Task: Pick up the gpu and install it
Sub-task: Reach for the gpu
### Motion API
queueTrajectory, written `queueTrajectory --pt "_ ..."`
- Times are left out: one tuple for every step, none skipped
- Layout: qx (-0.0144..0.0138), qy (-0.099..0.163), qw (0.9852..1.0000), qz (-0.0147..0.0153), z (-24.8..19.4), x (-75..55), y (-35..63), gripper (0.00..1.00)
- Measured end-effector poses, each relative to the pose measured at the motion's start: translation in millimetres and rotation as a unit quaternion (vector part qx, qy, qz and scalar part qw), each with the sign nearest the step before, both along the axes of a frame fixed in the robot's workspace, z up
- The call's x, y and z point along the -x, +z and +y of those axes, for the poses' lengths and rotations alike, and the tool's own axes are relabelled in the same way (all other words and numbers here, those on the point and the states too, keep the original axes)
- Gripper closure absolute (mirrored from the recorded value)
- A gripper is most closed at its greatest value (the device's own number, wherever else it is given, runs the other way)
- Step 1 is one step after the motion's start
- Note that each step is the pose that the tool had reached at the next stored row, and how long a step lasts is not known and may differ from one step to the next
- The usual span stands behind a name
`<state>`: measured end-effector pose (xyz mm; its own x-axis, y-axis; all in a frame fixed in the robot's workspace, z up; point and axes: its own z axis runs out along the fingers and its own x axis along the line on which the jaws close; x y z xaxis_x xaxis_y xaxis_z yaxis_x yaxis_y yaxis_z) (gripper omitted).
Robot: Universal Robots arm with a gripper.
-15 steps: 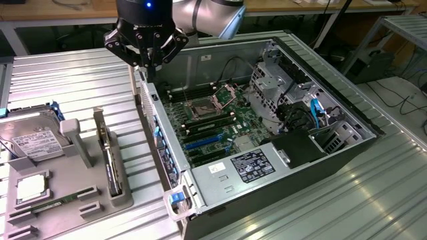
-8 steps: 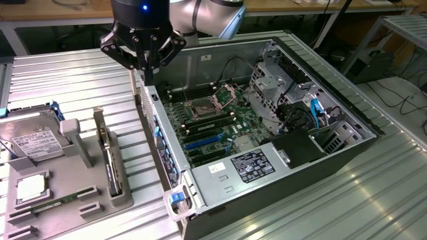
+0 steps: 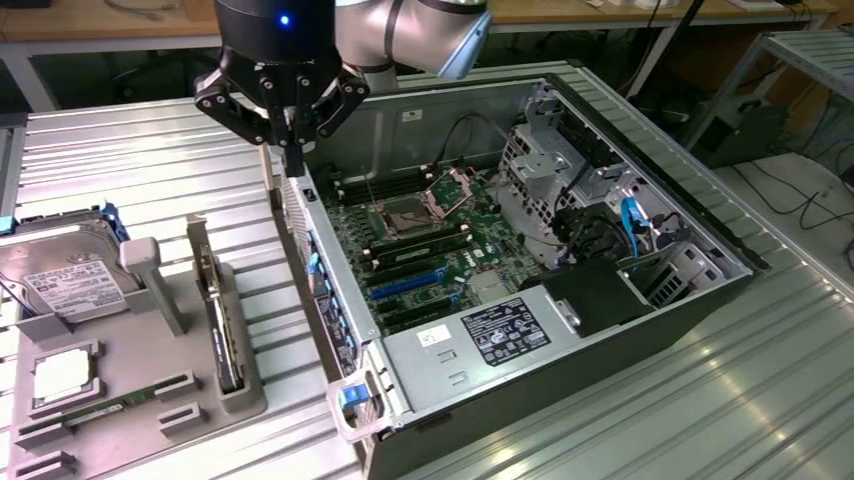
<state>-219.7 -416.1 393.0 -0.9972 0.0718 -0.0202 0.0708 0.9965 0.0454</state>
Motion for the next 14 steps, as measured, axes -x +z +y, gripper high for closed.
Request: queueTrajectory --pt "0.0000 0.000 1.0000 0.0000 -0.7 0.6 0.0 0.89" --pt "0.0000 0.001 1.0000 0.0000 -1.5 1.5 0.0 0.89" --pt "0.0000 0.001 1.0000 0.0000 -2.2 2.2 0.0 0.89" --pt "0.0000 0.001 1.0000 0.0000 -2.9 2.9 0.0 0.89" --pt "0.0000 0.001 1.0000 0.0000 -3.7 3.6 0.0 0.89" --pt "0.0000 0.002 1.0000 0.0000 -4.6 4.5 0.0 0.89" --pt "0.0000 0.002 1.0000 0.0000 -5.3 5.2 0.0 0.89" --pt "0.0000 0.002 1.0000 0.0000 -6.0 5.9 0.0 0.89" --pt "0.0000 0.002 1.0000 0.0000 -6.7 6.6 0.0 0.89" --pt "0.0000 0.003 1.0000 0.0000 -7.5 7.3 0.0 0.89" --pt "0.0000 0.003 1.0000 0.0000 -8.2 8.1 0.0 0.89" --pt "0.0000 0.003 1.0000 0.0000 -8.7 8.8 0.0 0.89" --pt "-0.0001 0.004 1.0000 0.0000 -9.1 9.7 -0.1 0.89" --pt "0.0000 0.004 1.0000 0.0000 -9.4 10.2 0.0 0.89"
